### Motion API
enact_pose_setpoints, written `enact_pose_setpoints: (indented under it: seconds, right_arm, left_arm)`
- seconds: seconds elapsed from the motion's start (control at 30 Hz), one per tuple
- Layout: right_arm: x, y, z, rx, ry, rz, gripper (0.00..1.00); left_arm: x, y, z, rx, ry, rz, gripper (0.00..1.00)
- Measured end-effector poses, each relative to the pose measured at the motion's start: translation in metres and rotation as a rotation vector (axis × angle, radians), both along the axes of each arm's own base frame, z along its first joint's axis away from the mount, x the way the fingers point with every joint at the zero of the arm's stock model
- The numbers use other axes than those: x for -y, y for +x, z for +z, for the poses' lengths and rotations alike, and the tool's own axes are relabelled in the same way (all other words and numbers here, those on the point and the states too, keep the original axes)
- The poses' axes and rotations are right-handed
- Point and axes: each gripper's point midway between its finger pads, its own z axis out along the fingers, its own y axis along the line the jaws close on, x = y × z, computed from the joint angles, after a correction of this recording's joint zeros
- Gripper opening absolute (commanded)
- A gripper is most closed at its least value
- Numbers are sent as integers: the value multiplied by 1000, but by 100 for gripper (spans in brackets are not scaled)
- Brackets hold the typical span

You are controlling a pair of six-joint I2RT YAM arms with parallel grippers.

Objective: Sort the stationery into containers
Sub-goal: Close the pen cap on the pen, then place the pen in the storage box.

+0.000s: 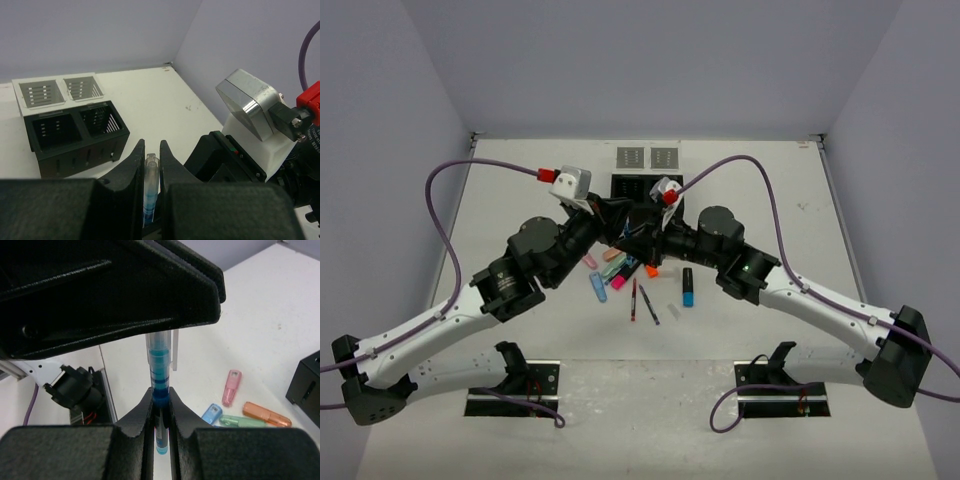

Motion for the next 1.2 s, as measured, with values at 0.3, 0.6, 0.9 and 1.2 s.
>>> enact_pose_setpoints:
  seconds: [0.3, 0.6, 0.9, 1.2]
  right_arm:
    - [-11, 23, 24, 86, 129, -30, 0]
    - [36, 126, -27, -10, 55, -432, 0]
    - [85, 214, -48, -2, -44, -768, 1]
    - [93, 251, -116, -53, -208, -837, 12]
  left_arm:
    - [6, -2, 39, 40, 50, -24, 84]
    - [-19, 12, 76, -11, 2, 175, 100]
    - [-59, 4, -6, -126, 121, 281, 100]
    - [-78, -15, -49, -197, 186, 252, 100]
